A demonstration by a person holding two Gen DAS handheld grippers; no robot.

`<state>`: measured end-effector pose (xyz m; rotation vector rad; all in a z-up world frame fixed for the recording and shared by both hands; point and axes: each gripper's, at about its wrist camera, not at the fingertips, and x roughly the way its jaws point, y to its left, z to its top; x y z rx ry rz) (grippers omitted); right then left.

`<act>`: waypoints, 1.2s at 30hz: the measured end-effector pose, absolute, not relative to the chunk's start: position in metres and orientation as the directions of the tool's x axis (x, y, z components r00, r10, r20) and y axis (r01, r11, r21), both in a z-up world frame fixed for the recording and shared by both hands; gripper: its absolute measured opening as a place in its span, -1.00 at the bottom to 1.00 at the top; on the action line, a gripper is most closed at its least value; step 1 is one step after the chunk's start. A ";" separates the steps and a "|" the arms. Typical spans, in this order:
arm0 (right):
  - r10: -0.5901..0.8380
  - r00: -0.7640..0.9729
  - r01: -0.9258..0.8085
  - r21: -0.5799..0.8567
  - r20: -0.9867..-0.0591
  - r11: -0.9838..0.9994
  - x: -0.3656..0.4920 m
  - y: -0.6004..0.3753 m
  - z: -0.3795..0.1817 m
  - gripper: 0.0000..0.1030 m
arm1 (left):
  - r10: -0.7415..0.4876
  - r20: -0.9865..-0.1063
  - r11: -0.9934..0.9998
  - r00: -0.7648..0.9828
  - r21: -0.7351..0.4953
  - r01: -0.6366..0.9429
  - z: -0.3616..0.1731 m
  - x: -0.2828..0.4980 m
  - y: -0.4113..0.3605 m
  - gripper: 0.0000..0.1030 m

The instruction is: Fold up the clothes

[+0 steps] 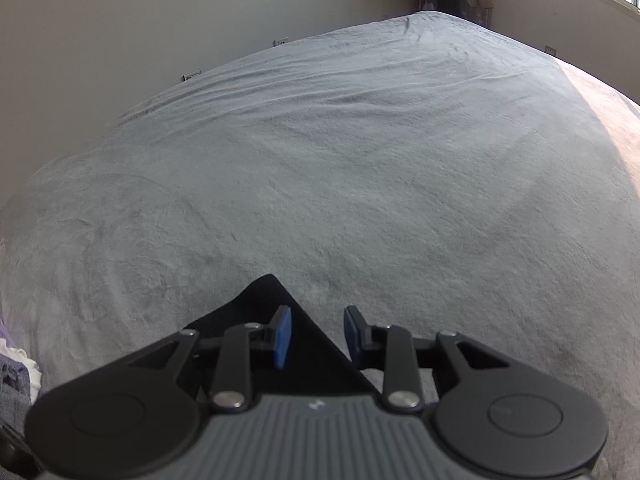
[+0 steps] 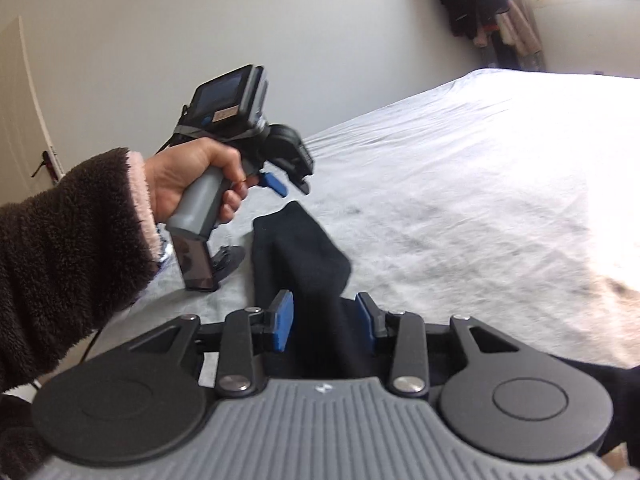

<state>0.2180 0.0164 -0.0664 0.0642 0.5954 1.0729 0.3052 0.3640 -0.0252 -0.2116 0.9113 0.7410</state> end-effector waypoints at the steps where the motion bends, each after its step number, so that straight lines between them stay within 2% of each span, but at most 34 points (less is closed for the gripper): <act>1: 0.818 0.375 -0.795 0.302 -0.436 0.525 0.220 0.012 -0.067 -0.24 | 0.484 -0.789 0.737 0.378 0.136 -0.662 -0.029 0.308 0.366 -0.39; 7: 0.708 0.493 -0.750 0.167 -0.505 0.640 0.225 0.010 -0.076 -0.24 | 0.457 -0.836 0.730 0.305 0.156 -0.665 -0.050 0.322 0.379 -0.34; 11: 0.654 0.542 -0.729 0.091 -0.528 0.678 0.227 0.004 -0.078 -0.24 | 0.485 -0.826 0.719 0.286 0.191 -0.668 -0.057 0.326 0.379 -0.35; 13: 0.639 0.555 -0.722 0.073 -0.532 0.688 0.230 -0.001 -0.079 -0.24 | 0.501 -0.817 0.717 0.286 0.206 -0.666 -0.058 0.327 0.377 -0.50; 15: 0.628 0.551 -0.721 0.066 -0.550 0.690 0.232 -0.002 -0.084 -0.24 | 0.523 -0.803 0.711 0.286 0.227 -0.665 -0.059 0.327 0.374 -0.92; 21: 0.581 0.555 -0.728 -0.010 -0.595 0.685 0.232 0.012 -0.104 -0.22 | 0.554 -0.765 0.684 0.328 0.194 -0.704 -0.056 0.316 0.377 -0.96; 22: 0.584 0.555 -0.732 -0.015 -0.592 0.681 0.230 0.014 -0.104 -0.26 | 0.564 -0.752 0.678 0.340 0.186 -0.711 -0.054 0.313 0.377 -0.96; 23: 0.587 0.555 -0.736 -0.020 -0.589 0.677 0.229 0.017 -0.104 -0.51 | 0.574 -0.739 0.672 0.353 0.178 -0.719 -0.052 0.310 0.378 -0.96; 24: 0.593 0.555 -0.741 -0.021 -0.584 0.671 0.228 0.018 -0.103 -0.92 | 0.585 -0.727 0.662 0.359 0.171 -0.730 -0.050 0.307 0.378 -0.96; 32: 0.579 0.677 -0.643 0.018 -0.455 0.766 0.233 0.001 -0.083 -0.93 | 0.663 -0.635 0.580 0.397 0.101 -0.808 -0.038 0.291 0.384 -0.97; 36: 0.538 0.702 -0.609 -0.001 -0.467 0.793 0.238 0.007 -0.088 -0.93 | 0.694 -0.595 0.547 0.405 0.071 -0.834 -0.042 0.289 0.386 -0.97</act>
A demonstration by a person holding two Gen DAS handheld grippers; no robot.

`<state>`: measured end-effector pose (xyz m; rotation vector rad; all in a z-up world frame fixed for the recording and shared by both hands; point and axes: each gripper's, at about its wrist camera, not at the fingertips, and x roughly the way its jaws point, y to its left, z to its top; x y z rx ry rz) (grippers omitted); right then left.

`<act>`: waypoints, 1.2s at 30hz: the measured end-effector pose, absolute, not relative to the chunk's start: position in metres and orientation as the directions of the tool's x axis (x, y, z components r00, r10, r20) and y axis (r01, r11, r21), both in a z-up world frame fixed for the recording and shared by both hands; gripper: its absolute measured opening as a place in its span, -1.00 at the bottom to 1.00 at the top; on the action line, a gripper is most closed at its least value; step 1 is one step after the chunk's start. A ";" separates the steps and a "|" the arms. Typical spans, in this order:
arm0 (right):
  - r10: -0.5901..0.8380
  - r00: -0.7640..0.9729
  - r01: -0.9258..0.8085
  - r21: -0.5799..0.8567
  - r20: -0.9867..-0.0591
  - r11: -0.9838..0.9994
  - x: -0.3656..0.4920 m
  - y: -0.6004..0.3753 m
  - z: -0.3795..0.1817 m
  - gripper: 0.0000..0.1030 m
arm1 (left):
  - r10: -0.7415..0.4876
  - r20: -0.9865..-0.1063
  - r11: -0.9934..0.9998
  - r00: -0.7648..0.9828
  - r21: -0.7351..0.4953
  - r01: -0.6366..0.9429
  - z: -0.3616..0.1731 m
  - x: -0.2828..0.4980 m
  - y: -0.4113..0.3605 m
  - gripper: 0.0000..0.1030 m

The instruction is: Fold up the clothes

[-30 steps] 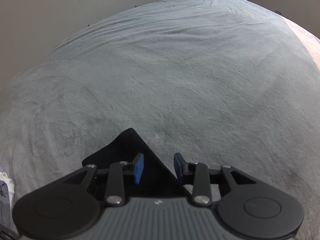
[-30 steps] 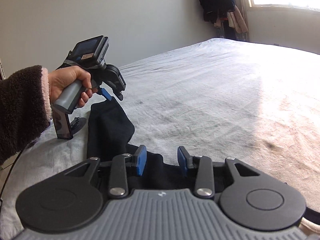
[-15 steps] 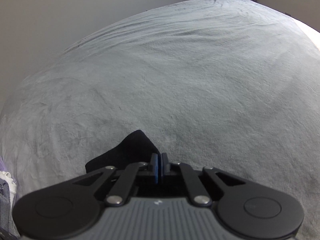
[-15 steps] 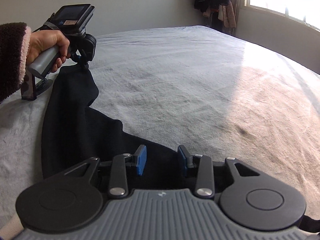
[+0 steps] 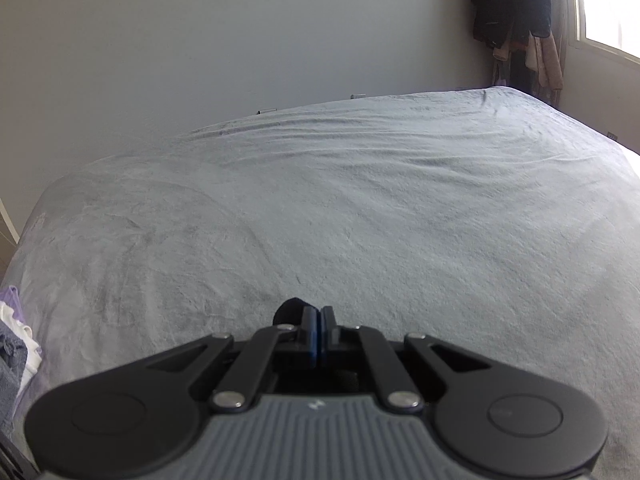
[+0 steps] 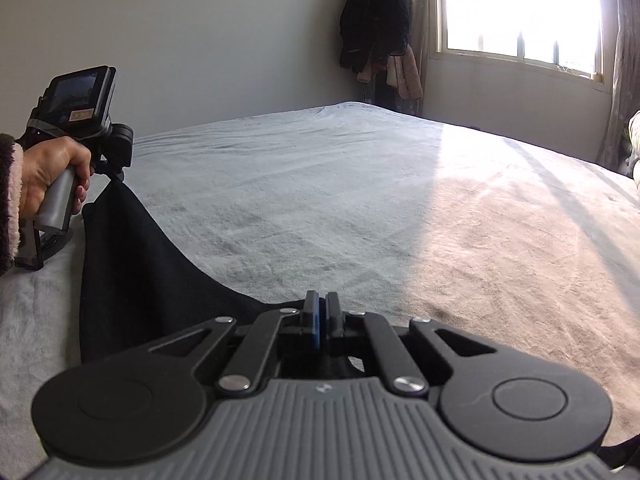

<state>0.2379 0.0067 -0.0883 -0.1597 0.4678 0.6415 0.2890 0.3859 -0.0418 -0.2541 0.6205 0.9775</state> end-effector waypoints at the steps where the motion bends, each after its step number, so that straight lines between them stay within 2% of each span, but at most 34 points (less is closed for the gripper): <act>1: 0.523 0.709 -0.599 -0.014 -0.474 0.800 0.238 0.010 -0.091 -0.93 | 0.699 -0.594 0.543 0.399 0.077 -0.836 -0.044 0.290 0.387 -0.97; 4: 0.499 0.711 -0.591 -0.037 -0.495 0.806 0.239 0.018 -0.096 -0.93 | 0.659 -0.636 0.574 0.401 0.081 -0.815 -0.052 0.294 0.393 -0.86; 6: 0.493 0.705 -0.595 -0.046 -0.510 0.803 0.241 0.022 -0.098 -0.92 | 0.606 -0.669 0.610 0.430 0.044 -0.791 -0.052 0.291 0.395 -0.52; 8: 0.496 0.699 -0.597 -0.039 -0.515 0.801 0.242 0.022 -0.098 -0.91 | 0.593 -0.666 0.636 0.453 0.043 -0.770 -0.046 0.287 0.389 -0.33; 11: 0.516 0.694 -0.595 0.004 -0.502 0.804 0.243 0.016 -0.094 -0.73 | 0.566 -0.664 0.686 0.489 0.050 -0.726 -0.033 0.280 0.374 -0.24; 13: 0.527 0.684 -0.594 0.035 -0.505 0.804 0.245 0.013 -0.092 -0.73 | 0.516 -0.676 0.729 0.527 0.022 -0.684 -0.026 0.272 0.362 -0.21; 17: 0.514 0.679 -0.582 0.042 -0.525 0.812 0.245 0.013 -0.090 -0.73 | 0.381 -0.705 0.831 0.598 -0.021 -0.555 -0.030 0.256 0.327 0.00; 20: 0.513 0.672 -0.583 0.045 -0.534 0.811 0.245 0.014 -0.092 -0.73 | 0.333 -0.725 0.871 0.604 -0.010 -0.492 -0.046 0.248 0.307 0.01; 22: 0.511 0.668 -0.584 0.045 -0.541 0.811 0.246 0.015 -0.094 -0.73 | 0.352 -0.730 0.871 0.586 0.026 -0.491 -0.061 0.245 0.303 0.01; 24: 0.504 0.666 -0.582 0.039 -0.550 0.812 0.246 0.016 -0.096 -0.73 | 0.414 -0.692 0.866 0.592 0.098 -0.491 -0.071 0.243 0.306 0.14; 26: 0.501 0.664 -0.581 0.038 -0.556 0.813 0.246 0.016 -0.097 -0.73 | 0.532 -0.632 0.824 0.563 0.233 -0.517 -0.076 0.244 0.306 0.24; 28: 0.500 0.664 -0.579 0.041 -0.556 0.815 0.247 0.016 -0.097 -0.73 | 0.605 -0.600 0.778 0.524 0.304 -0.550 -0.072 0.247 0.310 0.24; 36: 0.491 0.674 -0.560 0.053 -0.552 0.827 0.249 0.013 -0.096 -0.69 | 0.480 -0.651 0.844 0.589 0.158 -0.512 -0.052 0.228 0.307 0.21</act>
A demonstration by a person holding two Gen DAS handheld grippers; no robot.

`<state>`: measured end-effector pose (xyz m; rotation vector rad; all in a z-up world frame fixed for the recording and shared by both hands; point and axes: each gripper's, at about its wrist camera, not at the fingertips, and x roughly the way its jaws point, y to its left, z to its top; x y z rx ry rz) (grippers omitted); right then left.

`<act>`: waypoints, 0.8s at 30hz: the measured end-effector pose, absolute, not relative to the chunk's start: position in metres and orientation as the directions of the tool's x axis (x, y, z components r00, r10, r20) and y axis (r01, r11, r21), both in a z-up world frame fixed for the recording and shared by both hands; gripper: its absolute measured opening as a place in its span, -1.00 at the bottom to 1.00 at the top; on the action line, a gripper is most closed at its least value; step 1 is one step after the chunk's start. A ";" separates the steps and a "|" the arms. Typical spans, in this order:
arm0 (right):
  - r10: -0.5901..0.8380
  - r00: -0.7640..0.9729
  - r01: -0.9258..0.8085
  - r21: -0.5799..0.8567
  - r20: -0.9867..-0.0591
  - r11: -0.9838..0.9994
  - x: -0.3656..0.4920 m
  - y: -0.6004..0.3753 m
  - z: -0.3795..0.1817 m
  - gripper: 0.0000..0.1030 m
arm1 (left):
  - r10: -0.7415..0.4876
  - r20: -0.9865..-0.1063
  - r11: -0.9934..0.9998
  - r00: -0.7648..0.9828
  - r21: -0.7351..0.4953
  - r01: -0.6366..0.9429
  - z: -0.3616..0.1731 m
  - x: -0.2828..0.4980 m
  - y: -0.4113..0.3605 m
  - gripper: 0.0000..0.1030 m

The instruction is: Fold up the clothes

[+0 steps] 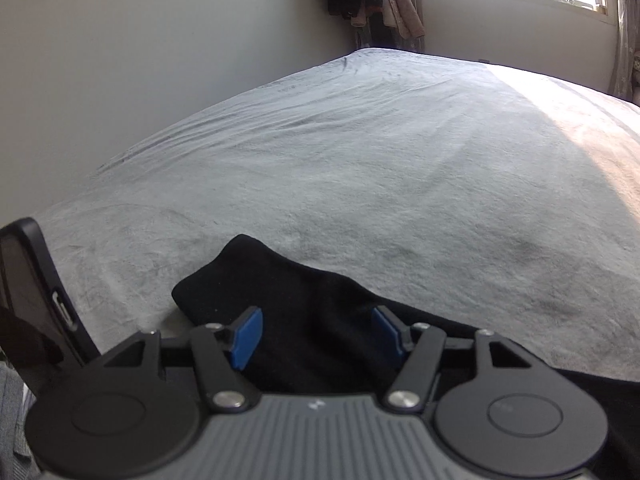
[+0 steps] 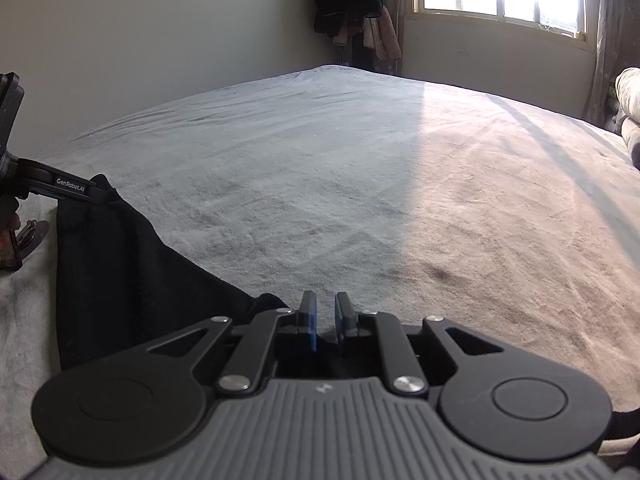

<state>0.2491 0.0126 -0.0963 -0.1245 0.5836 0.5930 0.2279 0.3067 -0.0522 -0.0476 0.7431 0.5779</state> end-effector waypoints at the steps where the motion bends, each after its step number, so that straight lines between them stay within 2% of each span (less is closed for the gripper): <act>1: 0.491 0.674 -0.560 0.051 -0.552 0.827 0.249 0.013 -0.097 -0.68 | 0.464 -0.660 0.850 0.590 0.144 -0.507 -0.054 0.225 0.306 0.21; 2: 0.489 0.675 -0.560 0.048 -0.552 0.827 0.249 0.014 -0.097 -0.63 | 0.453 -0.670 0.854 0.588 0.137 -0.502 -0.056 0.222 0.304 0.21; 5: 0.482 0.681 -0.559 0.033 -0.551 0.828 0.247 0.016 -0.096 -0.32 | 0.442 -0.695 0.859 0.567 0.147 -0.490 -0.067 0.214 0.300 0.21; 11: 0.491 0.687 -0.566 0.030 -0.536 0.824 0.246 0.017 -0.091 -0.31 | 0.484 -0.693 0.851 0.534 0.232 -0.471 -0.061 0.199 0.278 0.20; 16: 0.458 0.709 -0.543 -0.001 -0.536 0.840 0.240 0.021 -0.080 -0.21 | 0.345 -0.721 0.916 0.601 0.120 -0.382 -0.030 0.158 0.233 0.24; 18: 0.405 0.748 -0.497 -0.039 -0.526 0.867 0.231 0.023 -0.069 -0.02 | 0.287 -0.721 0.934 0.631 0.063 -0.352 -0.021 0.140 0.216 0.28; 20: 0.354 0.773 -0.448 -0.058 -0.527 0.892 0.215 0.019 -0.054 0.01 | 0.237 -0.728 0.946 0.644 0.022 -0.322 -0.016 0.125 0.199 0.29; 23: 0.364 0.756 -0.445 -0.021 -0.544 0.895 0.187 0.006 -0.030 0.02 | 0.154 -0.750 0.959 0.643 -0.043 -0.279 -0.017 0.102 0.179 0.32; 24: 0.373 0.751 -0.449 -0.007 -0.545 0.893 0.176 -0.001 -0.021 0.09 | 0.124 -0.757 0.963 0.641 -0.064 -0.262 -0.018 0.094 0.172 0.33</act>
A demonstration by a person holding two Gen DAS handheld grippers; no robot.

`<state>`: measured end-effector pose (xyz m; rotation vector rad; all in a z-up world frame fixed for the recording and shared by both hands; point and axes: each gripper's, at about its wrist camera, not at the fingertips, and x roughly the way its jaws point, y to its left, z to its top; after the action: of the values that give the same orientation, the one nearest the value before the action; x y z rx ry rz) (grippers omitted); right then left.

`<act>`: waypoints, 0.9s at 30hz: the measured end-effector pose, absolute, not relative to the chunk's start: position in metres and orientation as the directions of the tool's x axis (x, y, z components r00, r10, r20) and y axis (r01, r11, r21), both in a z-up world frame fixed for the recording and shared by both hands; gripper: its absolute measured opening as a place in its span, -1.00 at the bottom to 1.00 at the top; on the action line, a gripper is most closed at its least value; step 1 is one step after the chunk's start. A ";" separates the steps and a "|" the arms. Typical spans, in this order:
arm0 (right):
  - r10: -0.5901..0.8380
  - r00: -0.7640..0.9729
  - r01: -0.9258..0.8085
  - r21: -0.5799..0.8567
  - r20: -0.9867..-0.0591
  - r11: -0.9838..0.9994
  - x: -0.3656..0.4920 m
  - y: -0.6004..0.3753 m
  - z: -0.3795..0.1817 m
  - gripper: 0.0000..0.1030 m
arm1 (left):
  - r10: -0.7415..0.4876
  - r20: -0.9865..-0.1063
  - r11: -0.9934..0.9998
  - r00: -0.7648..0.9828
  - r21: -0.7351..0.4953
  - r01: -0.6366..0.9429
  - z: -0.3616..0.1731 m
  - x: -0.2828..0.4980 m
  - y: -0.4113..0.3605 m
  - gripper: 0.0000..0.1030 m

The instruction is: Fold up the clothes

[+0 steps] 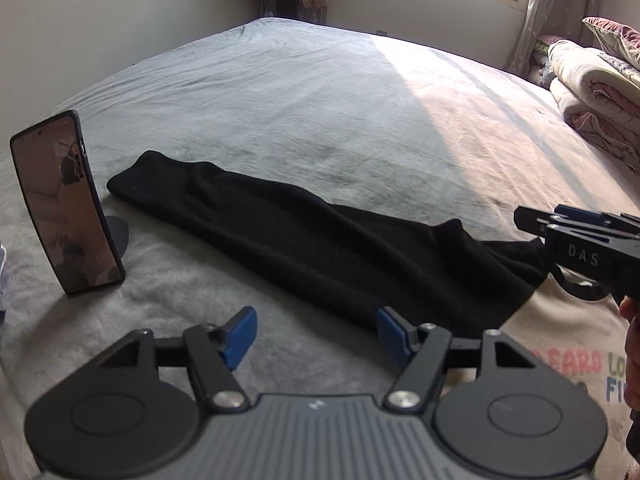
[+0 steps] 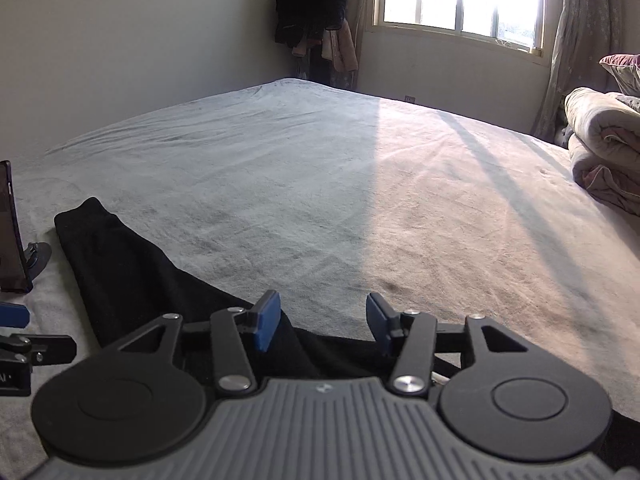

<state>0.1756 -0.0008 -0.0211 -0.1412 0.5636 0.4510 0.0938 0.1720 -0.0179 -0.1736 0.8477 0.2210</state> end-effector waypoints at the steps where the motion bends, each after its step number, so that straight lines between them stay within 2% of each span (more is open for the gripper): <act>1: 0.379 0.751 -0.449 0.003 -0.541 0.894 0.163 -0.009 -0.012 0.15 | 0.097 -0.762 0.967 0.640 -0.079 -0.241 -0.019 0.086 0.165 0.34; 3: 0.376 0.753 -0.430 0.029 -0.539 0.902 0.139 -0.026 0.002 0.33 | 0.053 -0.767 0.976 0.640 -0.097 -0.197 -0.023 0.072 0.153 0.40; 6: 0.357 0.737 -0.389 0.071 -0.573 0.918 0.107 -0.053 0.013 0.33 | 0.000 -0.760 0.984 0.650 -0.116 -0.136 -0.029 0.056 0.137 0.48; 11: 0.242 0.736 -0.242 0.087 -0.633 0.966 0.054 -0.106 0.011 0.33 | -0.093 -0.747 0.988 0.658 -0.151 -0.031 -0.045 0.028 0.116 0.54; 16: 0.159 0.704 -0.093 0.132 -0.693 0.987 0.005 -0.166 -0.014 0.33 | -0.220 -0.785 0.970 0.579 -0.240 0.042 -0.065 0.002 0.119 0.46; 22: 0.091 0.650 0.010 0.129 -0.755 0.992 -0.038 -0.215 -0.048 0.33 | -0.261 -0.776 0.962 0.575 -0.260 0.087 -0.070 -0.033 0.150 0.42; 24: 0.087 0.632 0.019 0.128 -0.770 0.992 -0.046 -0.224 -0.057 0.33 | -0.283 -0.774 0.956 0.566 -0.278 0.097 -0.072 -0.045 0.159 0.23; 27: 0.099 0.604 0.025 0.143 -0.791 0.989 -0.061 -0.235 -0.070 0.33 | -0.297 -0.774 0.954 0.559 -0.268 0.136 -0.073 -0.061 0.161 0.07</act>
<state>-0.0606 -0.2353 -0.0702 0.1449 0.9227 0.0431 -0.0610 0.1608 -0.0732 -0.1858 0.9452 -0.2573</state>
